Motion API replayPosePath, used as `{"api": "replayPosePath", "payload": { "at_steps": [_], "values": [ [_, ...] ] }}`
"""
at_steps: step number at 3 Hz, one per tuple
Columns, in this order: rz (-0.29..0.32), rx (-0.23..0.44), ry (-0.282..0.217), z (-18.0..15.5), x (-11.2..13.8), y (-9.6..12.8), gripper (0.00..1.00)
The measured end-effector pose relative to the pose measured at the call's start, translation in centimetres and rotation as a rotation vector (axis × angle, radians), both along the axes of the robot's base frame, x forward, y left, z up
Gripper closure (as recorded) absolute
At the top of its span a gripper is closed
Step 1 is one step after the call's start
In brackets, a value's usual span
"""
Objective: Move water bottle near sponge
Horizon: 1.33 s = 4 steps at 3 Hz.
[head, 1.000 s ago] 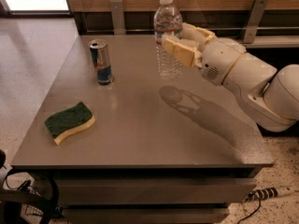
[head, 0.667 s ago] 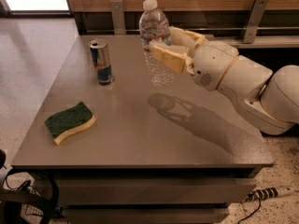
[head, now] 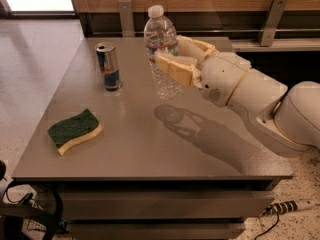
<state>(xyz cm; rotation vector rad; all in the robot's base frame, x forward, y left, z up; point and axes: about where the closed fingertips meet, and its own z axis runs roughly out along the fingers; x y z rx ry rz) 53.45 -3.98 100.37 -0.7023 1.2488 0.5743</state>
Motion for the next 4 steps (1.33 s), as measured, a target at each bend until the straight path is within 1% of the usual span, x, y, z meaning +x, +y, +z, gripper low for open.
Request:
{"api": "replayPosePath", "payload": {
  "at_steps": [1, 2, 3, 4],
  "values": [
    [-0.038, 0.005, 0.014, -0.6, -2.6, 1.1, 1.00],
    [-0.054, 0.039, 0.035, -1.7, -5.1, 3.8, 1.00],
    [-0.052, 0.054, 0.052, -2.8, -6.3, 6.2, 1.00],
    [-0.063, 0.028, 0.059, -4.9, -6.4, 8.8, 1.00]
  ]
}}
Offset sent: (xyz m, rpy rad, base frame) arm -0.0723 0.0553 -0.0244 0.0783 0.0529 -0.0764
